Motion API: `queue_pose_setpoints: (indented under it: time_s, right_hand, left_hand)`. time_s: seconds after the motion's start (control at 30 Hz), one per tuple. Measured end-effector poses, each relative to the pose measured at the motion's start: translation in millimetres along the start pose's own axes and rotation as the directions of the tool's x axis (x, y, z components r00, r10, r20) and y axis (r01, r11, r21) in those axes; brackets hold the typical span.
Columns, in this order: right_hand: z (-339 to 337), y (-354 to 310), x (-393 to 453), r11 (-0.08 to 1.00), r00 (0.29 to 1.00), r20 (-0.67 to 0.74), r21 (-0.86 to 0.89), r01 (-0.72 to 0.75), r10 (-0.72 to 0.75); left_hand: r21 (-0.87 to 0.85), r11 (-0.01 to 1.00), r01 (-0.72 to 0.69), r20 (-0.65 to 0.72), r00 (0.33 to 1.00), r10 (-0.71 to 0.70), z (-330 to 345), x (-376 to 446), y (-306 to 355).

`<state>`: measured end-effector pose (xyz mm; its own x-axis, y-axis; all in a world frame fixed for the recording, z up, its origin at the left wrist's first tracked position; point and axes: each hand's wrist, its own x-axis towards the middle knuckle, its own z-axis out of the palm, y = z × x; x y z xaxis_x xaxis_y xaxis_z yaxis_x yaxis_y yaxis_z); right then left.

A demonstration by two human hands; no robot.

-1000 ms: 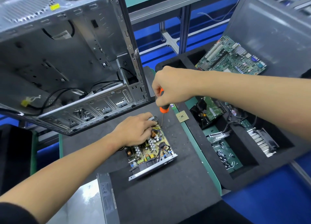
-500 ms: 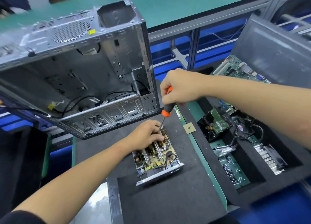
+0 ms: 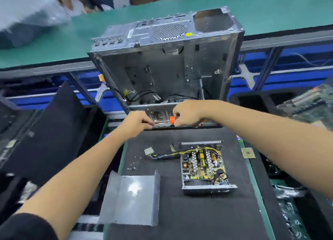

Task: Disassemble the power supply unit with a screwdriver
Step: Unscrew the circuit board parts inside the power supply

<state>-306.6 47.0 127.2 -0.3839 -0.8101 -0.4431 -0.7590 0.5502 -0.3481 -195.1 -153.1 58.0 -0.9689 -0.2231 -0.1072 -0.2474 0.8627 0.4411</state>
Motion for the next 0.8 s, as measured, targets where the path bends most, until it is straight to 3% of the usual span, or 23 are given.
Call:
queue_pose_setpoints:
  time_s: [0.17, 0.27, 0.4, 0.57, 0.8]
  right_hand:
    - [18, -17, 28, 0.999, 0.998, 0.054, -0.047, 0.024, -0.022]
    - [23, -17, 38, 0.996, 0.998, 0.059, -0.086, 0.020, -0.015]
    - [26, -15, 50, 0.996, 0.998, 0.055, -0.083, 0.029, -0.024]
    - [33, -14, 58, 0.994, 0.998, 0.042, -0.098, 0.041, -0.037]
    - [39, -8, 57, 0.995, 0.997, 0.048, -0.081, 0.059, -0.055]
  left_hand:
    - [-0.040, 0.984, 0.175, -0.025, 0.984, -0.176, 23, -41, -51]
    - [-0.058, 0.954, 0.294, 0.014, 0.956, -0.294, 43, -59, -72]
    - [-0.140, 0.904, 0.403, -0.035, 0.911, -0.412, 54, -67, -79]
    - [-0.060, 0.923, 0.381, -0.052, 0.922, -0.384, 60, -70, -83]
    - [0.012, 0.922, 0.388, 0.062, 0.920, -0.388, 66, -67, -88]
